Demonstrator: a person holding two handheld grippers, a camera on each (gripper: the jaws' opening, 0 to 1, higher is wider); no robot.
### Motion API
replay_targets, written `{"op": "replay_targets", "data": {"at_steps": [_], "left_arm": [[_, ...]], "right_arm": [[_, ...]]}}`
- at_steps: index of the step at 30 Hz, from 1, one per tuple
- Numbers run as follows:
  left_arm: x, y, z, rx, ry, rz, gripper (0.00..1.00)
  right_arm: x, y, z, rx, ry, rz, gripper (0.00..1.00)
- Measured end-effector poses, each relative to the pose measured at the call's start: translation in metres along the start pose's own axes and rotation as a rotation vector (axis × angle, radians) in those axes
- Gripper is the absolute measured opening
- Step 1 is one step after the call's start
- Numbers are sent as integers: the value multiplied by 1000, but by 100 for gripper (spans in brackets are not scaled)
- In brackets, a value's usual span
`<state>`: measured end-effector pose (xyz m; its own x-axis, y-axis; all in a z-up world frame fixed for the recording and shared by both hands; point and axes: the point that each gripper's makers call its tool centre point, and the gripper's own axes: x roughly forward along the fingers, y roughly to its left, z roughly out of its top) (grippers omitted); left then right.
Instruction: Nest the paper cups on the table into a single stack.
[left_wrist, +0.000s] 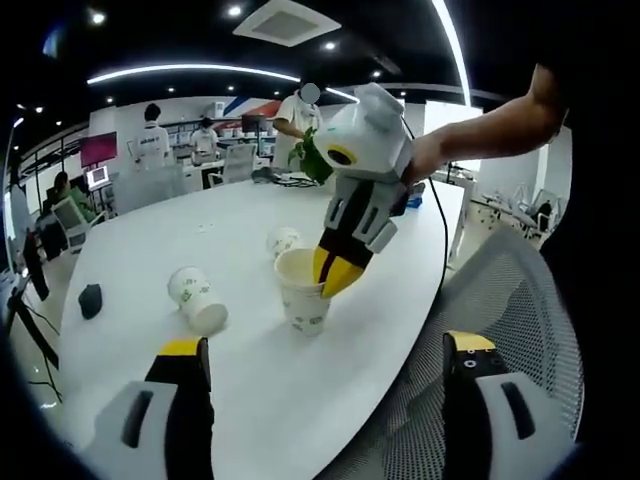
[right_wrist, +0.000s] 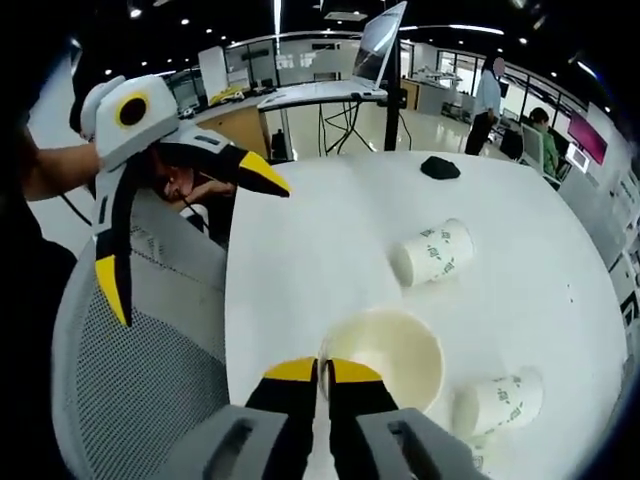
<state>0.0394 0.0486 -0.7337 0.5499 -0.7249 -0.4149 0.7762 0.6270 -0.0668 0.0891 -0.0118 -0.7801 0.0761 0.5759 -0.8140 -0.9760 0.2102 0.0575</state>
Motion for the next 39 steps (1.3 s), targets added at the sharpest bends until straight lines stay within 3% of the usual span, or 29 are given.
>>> {"op": "replay_targets", "data": {"at_steps": [8,18,28,39], "left_arm": [[0,3,0,2,-1,8,96],[-1,9,1,-2,0,22,96],[0,19,6,-8,4,47,95],[9,34,12,-38,-7,75,94]], "right_arm": [[-1,3,0,-16,5,-2,1],[-8,4,8,-35,-49,-27,9],[-28,2,8,15,-145,-89,13],[-61,-9,2,110,-280,-220,23]]}}
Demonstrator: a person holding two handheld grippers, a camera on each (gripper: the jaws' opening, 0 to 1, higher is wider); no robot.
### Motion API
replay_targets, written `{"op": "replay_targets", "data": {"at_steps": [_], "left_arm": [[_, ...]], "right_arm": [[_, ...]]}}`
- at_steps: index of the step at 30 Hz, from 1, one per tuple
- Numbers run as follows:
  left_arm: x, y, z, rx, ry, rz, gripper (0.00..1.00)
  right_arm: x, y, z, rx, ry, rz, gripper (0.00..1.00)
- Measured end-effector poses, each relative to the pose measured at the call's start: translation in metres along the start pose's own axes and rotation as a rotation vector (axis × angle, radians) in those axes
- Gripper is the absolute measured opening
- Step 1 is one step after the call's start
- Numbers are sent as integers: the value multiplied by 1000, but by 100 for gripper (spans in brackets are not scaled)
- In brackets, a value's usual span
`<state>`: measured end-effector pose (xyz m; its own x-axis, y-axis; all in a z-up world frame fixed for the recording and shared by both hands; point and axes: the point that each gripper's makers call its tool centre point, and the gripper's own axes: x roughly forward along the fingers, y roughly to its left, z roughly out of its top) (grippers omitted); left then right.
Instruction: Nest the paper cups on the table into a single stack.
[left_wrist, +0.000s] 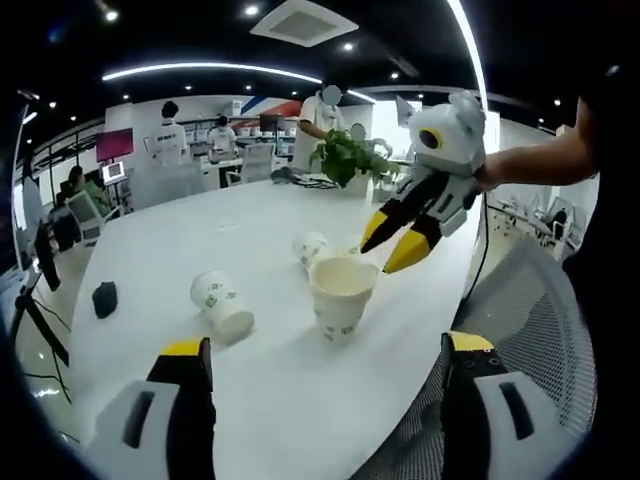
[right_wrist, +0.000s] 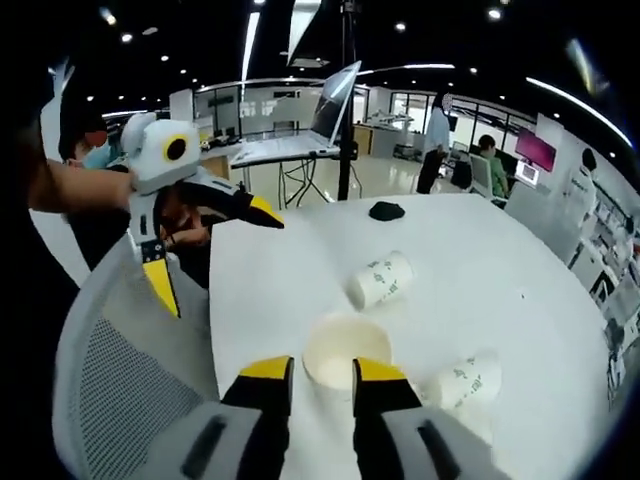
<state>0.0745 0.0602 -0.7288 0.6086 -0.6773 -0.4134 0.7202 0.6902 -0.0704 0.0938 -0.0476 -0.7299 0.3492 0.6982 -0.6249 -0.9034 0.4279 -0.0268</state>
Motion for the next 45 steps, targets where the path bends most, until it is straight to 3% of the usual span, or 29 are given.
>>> {"op": "replay_targets", "data": {"at_steps": [9,13,17,27,33,45], "left_arm": [[17,27,6,-41,-4,68,91],[26,44,13,-59,-25,102,93],[33,65,12,-67,-24,134,91],[55,87,-9,-73,-3,176,87],[67,97,-26,-97,49,205,88],[92,116,-24,-185,63,225,84]], "right_arm": [[-20,-10,-15,79,-50,-92,37],[-31,-18,-27,125,-84,-142,39],[-40,-26,-39,163,-104,-195,47],[-64,-38,-63,232,-152,-295,66],[-74,-40,-80,266,-140,-350,69],[-76,-32,-92,324,-189,-407,87]]}}
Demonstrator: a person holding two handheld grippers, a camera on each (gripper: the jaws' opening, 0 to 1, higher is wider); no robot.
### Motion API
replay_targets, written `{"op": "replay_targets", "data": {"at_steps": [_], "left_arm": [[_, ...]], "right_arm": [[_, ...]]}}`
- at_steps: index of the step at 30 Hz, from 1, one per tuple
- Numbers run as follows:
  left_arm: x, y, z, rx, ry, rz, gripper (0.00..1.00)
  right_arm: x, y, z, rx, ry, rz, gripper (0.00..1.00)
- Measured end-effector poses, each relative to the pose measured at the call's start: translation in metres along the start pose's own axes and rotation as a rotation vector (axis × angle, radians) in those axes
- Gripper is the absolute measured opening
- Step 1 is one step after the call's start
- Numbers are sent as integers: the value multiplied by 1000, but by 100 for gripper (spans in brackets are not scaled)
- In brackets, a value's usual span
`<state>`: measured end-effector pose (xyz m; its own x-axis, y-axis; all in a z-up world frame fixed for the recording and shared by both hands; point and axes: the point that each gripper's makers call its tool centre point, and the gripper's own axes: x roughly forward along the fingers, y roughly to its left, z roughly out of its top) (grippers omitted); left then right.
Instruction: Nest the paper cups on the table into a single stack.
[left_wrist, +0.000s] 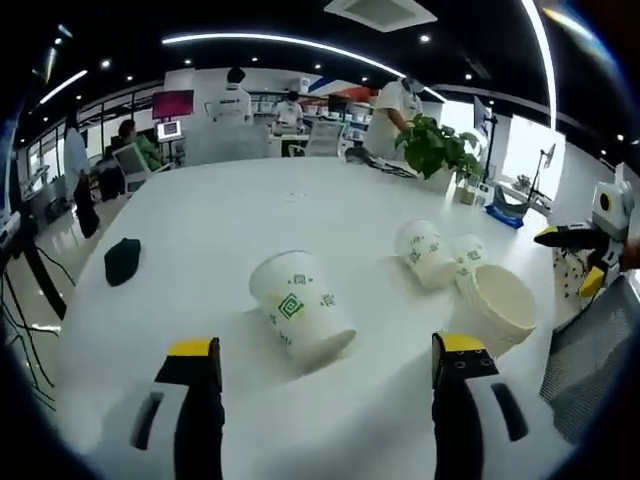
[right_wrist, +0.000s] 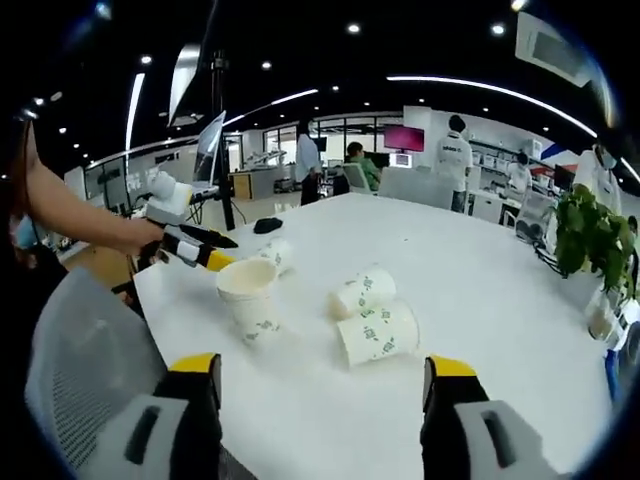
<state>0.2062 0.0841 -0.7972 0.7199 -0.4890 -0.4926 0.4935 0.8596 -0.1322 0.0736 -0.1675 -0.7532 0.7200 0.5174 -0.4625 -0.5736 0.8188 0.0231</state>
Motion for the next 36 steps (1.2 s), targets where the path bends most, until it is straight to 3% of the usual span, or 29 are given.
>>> {"op": "replay_targets", "data": {"at_steps": [8,14,36], "left_arm": [[15,-1,-1,-20,56,17,78],[26,2,-3,-48,90,33,77],[45,10,-14,-80,158,72,47]], "right_arm": [[-1,-1,4,17,-44,-40,97],[0,0,8,37,-64,-44,100],[2,1,-1,27,-23,-42,92]]}}
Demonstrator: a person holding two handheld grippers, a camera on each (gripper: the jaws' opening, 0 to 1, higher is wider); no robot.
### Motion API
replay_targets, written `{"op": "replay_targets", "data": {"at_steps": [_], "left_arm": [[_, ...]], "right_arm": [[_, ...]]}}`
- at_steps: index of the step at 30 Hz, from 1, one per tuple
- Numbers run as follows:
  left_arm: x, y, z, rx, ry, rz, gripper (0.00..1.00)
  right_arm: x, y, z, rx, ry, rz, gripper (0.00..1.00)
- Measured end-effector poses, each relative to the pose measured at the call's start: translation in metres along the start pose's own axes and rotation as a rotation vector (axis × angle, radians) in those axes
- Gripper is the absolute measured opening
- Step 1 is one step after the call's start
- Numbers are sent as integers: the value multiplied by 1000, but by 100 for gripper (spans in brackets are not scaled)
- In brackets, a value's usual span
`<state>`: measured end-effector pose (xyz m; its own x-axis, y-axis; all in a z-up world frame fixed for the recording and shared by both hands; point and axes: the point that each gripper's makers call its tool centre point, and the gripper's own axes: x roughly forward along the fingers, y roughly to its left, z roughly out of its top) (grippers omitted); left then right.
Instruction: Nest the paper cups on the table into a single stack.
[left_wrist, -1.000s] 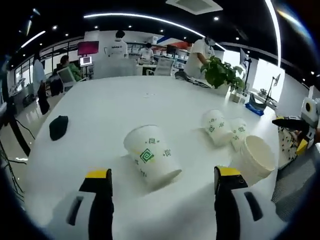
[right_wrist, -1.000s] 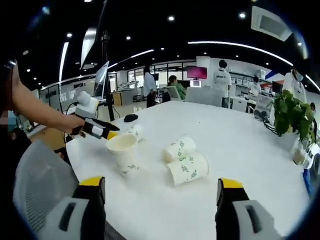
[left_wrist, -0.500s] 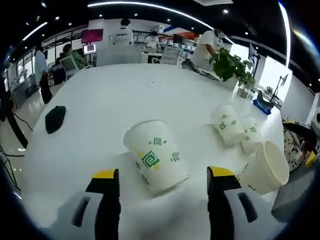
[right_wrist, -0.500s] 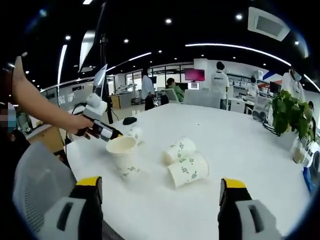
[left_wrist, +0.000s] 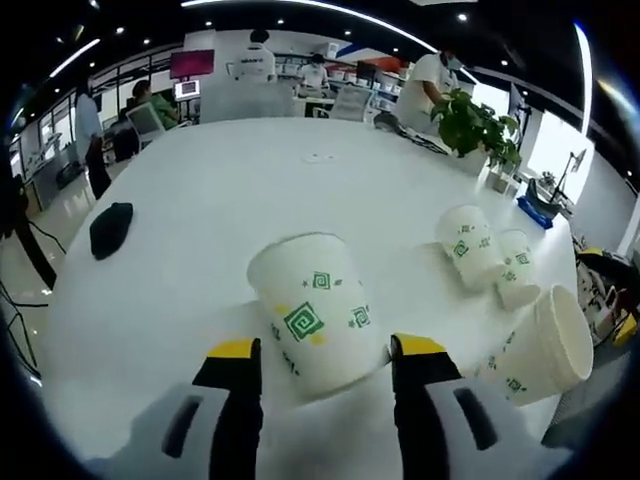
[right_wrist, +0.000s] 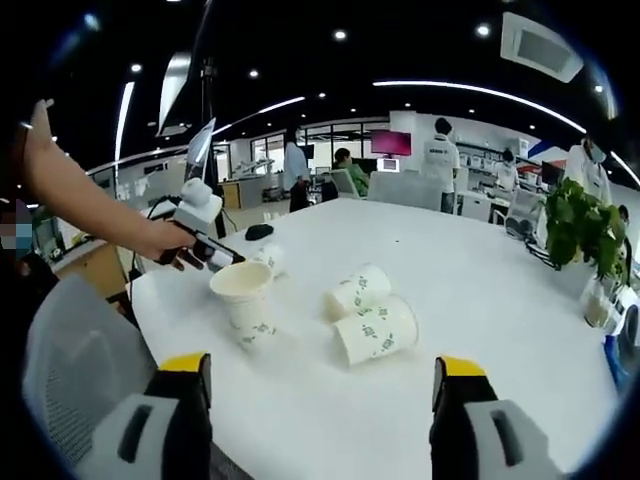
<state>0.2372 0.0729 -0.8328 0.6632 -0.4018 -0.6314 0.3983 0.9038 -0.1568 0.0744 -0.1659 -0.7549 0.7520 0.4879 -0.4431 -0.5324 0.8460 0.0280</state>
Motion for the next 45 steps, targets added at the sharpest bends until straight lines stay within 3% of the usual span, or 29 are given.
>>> {"op": "replay_targets", "data": {"at_steps": [8,15,27,45], "left_arm": [[4,2,-2,-27,11,4,42],[2,2,-3,26,18,26,40],[1,5,-5,34,21,34,39],[-20,15,-12,42,4,70,37]], "right_arm": [[-1,-8,-3,20,5,-22,89],[-1,-9,-3,33,4,-27,88],[-2,-10,-3,30,2,-33,87],[-3,-11,-2,22,2,-45,86]]}}
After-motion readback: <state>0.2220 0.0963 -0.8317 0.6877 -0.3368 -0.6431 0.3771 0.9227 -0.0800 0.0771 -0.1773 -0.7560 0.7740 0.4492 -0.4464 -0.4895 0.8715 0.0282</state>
